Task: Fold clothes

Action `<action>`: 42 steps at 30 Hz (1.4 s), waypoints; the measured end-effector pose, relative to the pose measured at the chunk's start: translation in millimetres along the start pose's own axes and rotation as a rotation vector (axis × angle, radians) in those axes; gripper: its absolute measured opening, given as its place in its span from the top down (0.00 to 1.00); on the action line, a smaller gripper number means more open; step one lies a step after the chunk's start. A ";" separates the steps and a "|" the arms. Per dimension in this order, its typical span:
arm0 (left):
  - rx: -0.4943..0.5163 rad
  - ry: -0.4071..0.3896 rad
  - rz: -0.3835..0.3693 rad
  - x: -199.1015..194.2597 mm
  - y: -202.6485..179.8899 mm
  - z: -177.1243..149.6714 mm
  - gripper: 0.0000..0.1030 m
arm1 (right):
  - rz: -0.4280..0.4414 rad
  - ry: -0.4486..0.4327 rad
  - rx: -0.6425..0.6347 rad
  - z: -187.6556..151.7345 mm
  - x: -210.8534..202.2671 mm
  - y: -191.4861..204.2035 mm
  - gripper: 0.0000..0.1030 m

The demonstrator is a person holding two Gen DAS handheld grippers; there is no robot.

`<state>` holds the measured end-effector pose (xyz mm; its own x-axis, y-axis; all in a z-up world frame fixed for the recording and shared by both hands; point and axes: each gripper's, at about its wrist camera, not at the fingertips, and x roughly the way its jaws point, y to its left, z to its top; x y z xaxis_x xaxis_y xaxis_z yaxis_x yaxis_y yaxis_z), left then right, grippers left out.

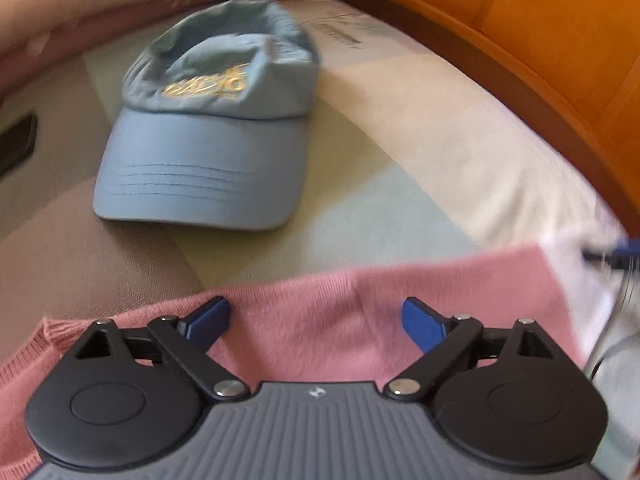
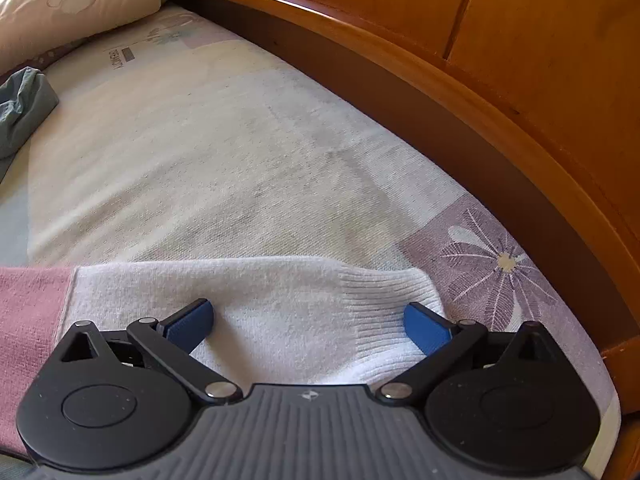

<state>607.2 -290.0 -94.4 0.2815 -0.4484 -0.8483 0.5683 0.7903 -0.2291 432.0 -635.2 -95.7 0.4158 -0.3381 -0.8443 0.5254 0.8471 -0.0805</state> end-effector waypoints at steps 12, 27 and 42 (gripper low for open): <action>0.072 -0.028 0.180 -45.6 5.4 -40.0 0.10 | 0.372 -0.072 -0.074 -14.4 -48.2 76.6 0.00; 0.008 0.001 0.234 -47.7 9.7 -50.0 0.10 | 0.357 -0.030 -0.008 -25.2 -27.5 45.4 0.00; 0.127 0.007 -0.050 2.1 -41.0 -11.6 0.10 | 0.186 -0.067 -0.123 -44.4 -24.7 53.8 0.00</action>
<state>575.6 -318.5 -92.3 0.2448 -0.4828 -0.8408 0.6750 0.7074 -0.2096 417.1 -563.2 -102.8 0.5477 -0.1946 -0.8138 0.3427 0.9394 0.0060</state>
